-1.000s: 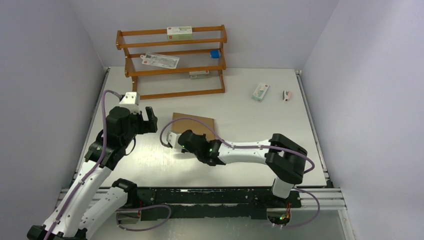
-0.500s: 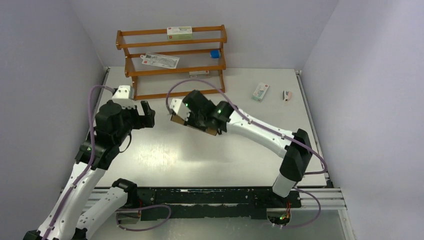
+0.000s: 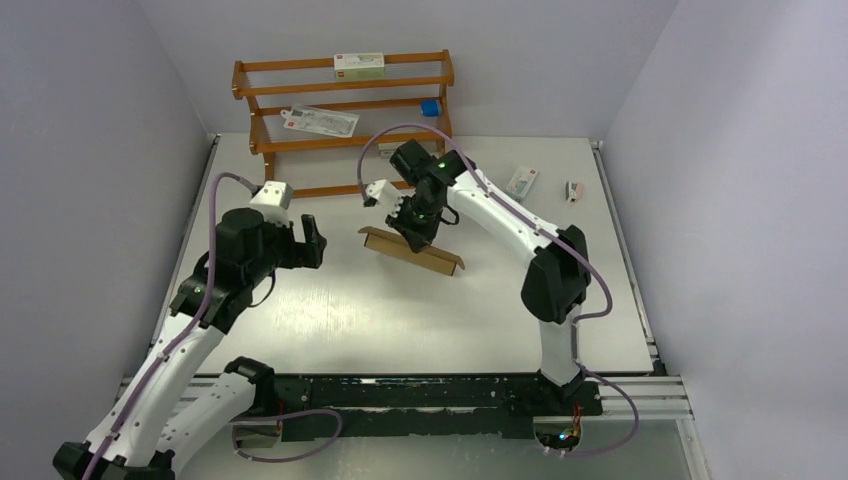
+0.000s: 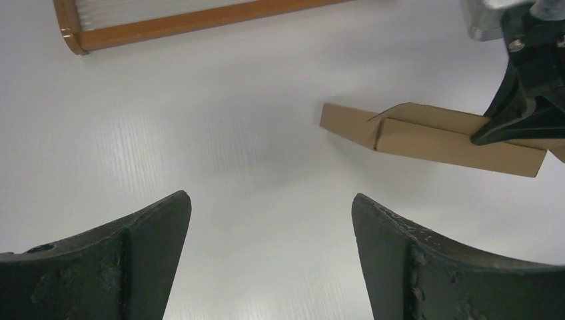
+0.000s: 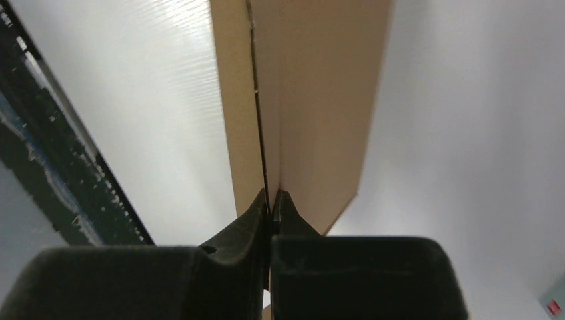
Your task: Fold the paper box
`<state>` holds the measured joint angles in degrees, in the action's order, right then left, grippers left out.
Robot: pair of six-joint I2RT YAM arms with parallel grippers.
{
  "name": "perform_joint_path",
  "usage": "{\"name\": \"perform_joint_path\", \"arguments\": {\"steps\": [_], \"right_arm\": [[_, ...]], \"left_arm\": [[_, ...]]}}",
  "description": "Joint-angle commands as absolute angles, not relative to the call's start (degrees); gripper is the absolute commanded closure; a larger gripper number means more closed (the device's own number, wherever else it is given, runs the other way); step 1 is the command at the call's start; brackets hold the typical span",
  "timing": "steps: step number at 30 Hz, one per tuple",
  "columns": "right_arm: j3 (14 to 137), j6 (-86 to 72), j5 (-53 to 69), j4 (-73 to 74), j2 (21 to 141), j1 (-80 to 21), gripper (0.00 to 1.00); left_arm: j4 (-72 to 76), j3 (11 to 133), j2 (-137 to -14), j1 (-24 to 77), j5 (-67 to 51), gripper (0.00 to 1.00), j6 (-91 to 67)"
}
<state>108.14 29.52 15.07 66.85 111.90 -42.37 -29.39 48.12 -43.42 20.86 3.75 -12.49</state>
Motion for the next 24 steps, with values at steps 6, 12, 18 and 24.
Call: {"name": "perform_joint_path", "arguments": {"steps": [6,12,18,24], "right_arm": [[115.8,38.5,26.9,77.8,122.6,-39.6,0.9],[119.7,37.8,24.7,75.4,123.2,-37.4,0.76],[123.9,39.1,27.4,75.5,123.7,-36.1,0.89],[120.9,41.0,34.4,77.2,123.2,-36.1,0.94]], "left_arm": [[-25.1,48.9,-48.6,21.5,-2.9,0.06,-9.5],[-25.2,50.5,-53.4,21.5,-5.1,0.06,-8.1],[-26.0,53.1,-58.3,21.5,-8.2,0.08,-7.1],[-29.1,56.1,-59.3,21.5,-7.9,0.1,-6.4]]}}
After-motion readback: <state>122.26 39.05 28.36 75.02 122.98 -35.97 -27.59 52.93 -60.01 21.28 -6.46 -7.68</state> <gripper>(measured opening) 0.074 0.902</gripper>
